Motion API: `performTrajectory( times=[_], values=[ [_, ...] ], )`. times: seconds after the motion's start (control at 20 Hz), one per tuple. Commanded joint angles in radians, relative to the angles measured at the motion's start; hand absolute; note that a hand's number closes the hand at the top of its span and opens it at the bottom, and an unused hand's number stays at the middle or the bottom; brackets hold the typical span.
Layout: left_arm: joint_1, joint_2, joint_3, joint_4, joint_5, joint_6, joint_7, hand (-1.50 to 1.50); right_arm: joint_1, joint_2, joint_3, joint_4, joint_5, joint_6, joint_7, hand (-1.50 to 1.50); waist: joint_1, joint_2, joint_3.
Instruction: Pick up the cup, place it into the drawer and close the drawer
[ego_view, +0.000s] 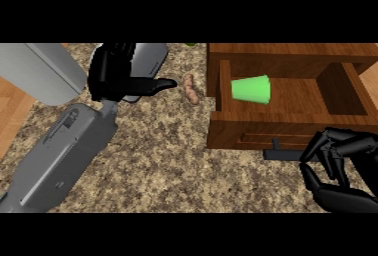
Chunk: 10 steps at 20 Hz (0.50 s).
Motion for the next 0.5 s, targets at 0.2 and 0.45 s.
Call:
performTrajectory(
  times=[0.2,0.45],
  values=[
    [0.267,0.127,0.051,-0.228,0.015,-0.080,0.019,-1.50,-0.006,-0.019,0.119,0.120,0.311,-0.019,-0.157,1.50,-0.007,0.007,0.000],
    [0.369,0.177,0.101,-0.275,0.034,-0.142,-0.013,-1.50,-0.048,-0.095,0.220,0.164,0.541,-0.041,-0.196,1.50,-0.002,0.007,0.000]
  ],
)
